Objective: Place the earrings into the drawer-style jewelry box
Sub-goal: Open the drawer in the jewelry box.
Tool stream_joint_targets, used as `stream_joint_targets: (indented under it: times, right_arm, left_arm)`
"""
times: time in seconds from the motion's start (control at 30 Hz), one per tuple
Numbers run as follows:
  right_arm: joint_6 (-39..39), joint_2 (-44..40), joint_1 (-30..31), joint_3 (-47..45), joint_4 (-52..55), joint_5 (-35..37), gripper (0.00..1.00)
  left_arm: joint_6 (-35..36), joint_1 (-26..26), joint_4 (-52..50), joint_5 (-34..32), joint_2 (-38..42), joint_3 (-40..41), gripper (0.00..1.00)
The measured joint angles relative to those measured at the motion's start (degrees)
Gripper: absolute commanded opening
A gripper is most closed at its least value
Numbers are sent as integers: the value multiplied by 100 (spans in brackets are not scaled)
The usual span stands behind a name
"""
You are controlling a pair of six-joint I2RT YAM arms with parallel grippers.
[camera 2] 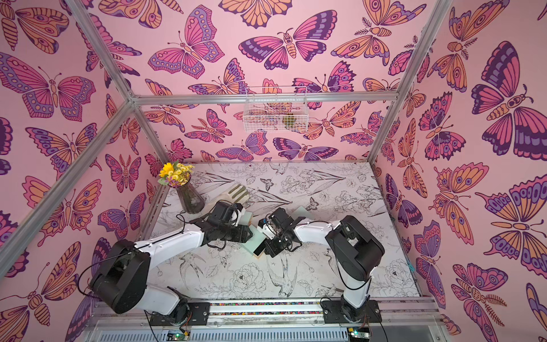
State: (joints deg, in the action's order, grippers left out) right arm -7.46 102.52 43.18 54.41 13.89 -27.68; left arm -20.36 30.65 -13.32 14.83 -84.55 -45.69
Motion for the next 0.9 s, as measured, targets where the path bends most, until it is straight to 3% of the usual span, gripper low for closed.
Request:
stream_joint_targets:
  times: [0.2,0.4,0.9]
  right_arm:
    - [0,66,0,52,-44,-22,0]
    - [0,70,0,52,-57,-26,0]
    - [0,85,0,72,-103,-50,0]
  left_arm:
    - [-2,0,4,-157,197,0,63]
    - [39,0,136,181,205,0,63]
    - [48,2,448,293,-262,0,63]
